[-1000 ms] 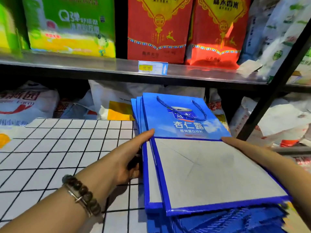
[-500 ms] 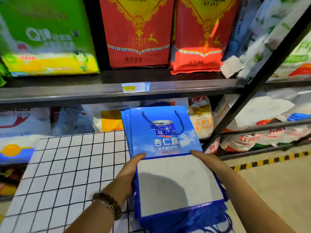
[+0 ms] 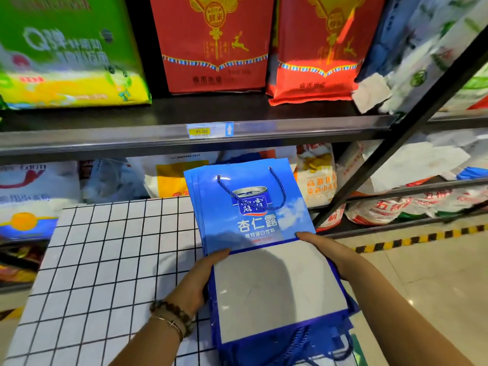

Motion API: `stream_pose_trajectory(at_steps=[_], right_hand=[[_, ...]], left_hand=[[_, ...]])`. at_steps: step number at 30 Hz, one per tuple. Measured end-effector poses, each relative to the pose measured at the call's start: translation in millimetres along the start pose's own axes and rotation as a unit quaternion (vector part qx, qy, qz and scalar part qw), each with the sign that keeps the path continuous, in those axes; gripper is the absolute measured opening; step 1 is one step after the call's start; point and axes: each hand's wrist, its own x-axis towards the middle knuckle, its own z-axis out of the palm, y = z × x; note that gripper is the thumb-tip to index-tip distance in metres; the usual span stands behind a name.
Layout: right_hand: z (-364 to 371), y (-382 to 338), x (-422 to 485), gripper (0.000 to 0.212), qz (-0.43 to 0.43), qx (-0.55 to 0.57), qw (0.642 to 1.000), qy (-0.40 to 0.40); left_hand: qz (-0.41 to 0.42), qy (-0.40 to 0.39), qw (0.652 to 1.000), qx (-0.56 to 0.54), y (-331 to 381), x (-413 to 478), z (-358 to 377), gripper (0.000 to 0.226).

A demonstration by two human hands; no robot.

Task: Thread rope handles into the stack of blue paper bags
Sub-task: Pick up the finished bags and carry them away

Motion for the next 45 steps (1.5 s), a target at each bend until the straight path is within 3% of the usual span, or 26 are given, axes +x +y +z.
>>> stream_pose_trajectory(at_steps=[5, 13, 18, 20, 29, 32, 37, 41, 45], right_hand=[[5.6, 9.5, 0.2, 0.042, 0.018, 0.007, 1.0, -0.011], [18.1, 22.5, 3.1, 0.05, 0.008, 0.038, 0.999, 0.015], [24.4, 24.6, -3.2, 0.048, -0.028, 0.059, 0.997, 0.041], [26.4, 23.1, -10.7, 0.049, -0.051, 0.064, 0.995, 0.053], [60.7, 21.5, -62.9, 0.021, -0.139, 0.03, 0.988, 0.051], [85.7, 21.3, -66.7, 0.017, -0.15, 0.024, 0.988, 0.036], [141.9, 11.1, -80.2, 0.037, -0.172, 0.001, 0.984, -0.056], [194.0, -1.2, -94.4, 0.013, -0.2, -0.035, 0.972, -0.117], [257.1, -5.2, -107.6, 0.028, -0.222, -0.083, 0.957, -0.17]], left_hand=[[-0.033, 0.003, 0.999, 0.013, 2.7, 2.8, -15.3, 0.025], [-0.008, -0.008, 1.0, -0.012, 1.6, 5.7, -18.4, 0.027], [0.001, 0.02, 1.0, 0.004, 0.7, -0.9, -18.5, 0.046], [0.018, 0.034, 0.999, 0.011, 0.7, -7.2, -19.4, 0.041], [0.117, 0.091, 0.989, -0.009, -7.8, -77.2, -42.5, 0.035], [0.146, 0.148, 0.978, 0.007, -5.2, -104.8, -61.2, 0.019], [0.191, 0.201, 0.96, -0.043, -11.5, -156.1, -102.1, 0.033], [0.208, 0.24, 0.942, -0.104, -17.1, -199.4, -138.4, 0.047], [0.235, 0.285, 0.921, -0.126, -26.1, -242.8, -181.4, 0.066]])
